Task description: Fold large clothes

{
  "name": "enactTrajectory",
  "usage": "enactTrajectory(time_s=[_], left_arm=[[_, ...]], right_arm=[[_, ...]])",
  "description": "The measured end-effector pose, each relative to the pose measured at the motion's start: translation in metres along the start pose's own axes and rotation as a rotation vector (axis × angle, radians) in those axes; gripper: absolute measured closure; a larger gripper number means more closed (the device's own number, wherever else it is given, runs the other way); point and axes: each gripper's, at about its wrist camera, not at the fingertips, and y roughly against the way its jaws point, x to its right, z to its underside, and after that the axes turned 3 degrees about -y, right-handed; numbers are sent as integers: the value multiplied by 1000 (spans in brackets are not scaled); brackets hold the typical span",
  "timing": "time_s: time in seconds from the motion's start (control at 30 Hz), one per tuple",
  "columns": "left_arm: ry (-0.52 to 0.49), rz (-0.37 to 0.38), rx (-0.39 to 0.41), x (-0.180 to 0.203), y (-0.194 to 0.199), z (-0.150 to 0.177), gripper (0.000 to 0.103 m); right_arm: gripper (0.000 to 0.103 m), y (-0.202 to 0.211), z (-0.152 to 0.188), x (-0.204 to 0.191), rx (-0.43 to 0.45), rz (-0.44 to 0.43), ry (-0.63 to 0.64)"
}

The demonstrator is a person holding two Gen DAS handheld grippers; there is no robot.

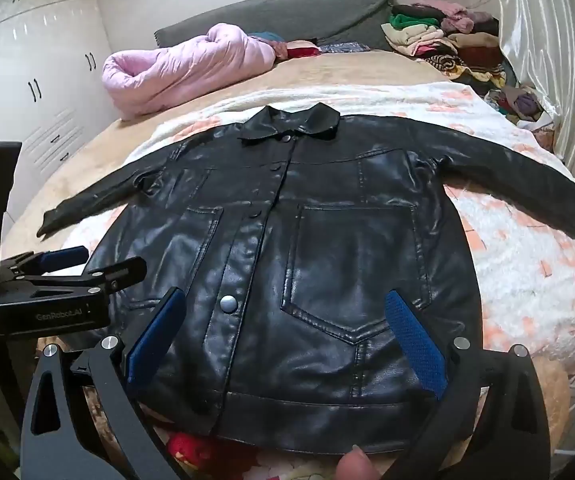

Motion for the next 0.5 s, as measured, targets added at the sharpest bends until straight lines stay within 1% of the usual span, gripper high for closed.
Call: enactTrajectory(time_s=[0.13, 0.27, 0.3, 0.43, 0.47, 0.5], left_arm=[[6, 0, 4, -4, 3, 0, 9], [-5, -12, 0, 2, 4, -3, 9], [-3, -12, 1, 4, 3, -1, 9], [6, -6, 1, 3, 4, -4, 9], [3, 6, 4, -2, 3, -2, 9], [3, 7, 5, -2, 3, -2, 9]], right_arm=[[4, 1, 1, 0, -12, 35, 7], [4, 2, 0, -4, -18, 74, 7], [4, 5, -2, 1, 6, -14, -3], [4, 9, 0, -5, 9, -25, 5], [4, 11, 1, -7, 10, -24, 8], [4, 4, 0, -6, 2, -22, 9]])
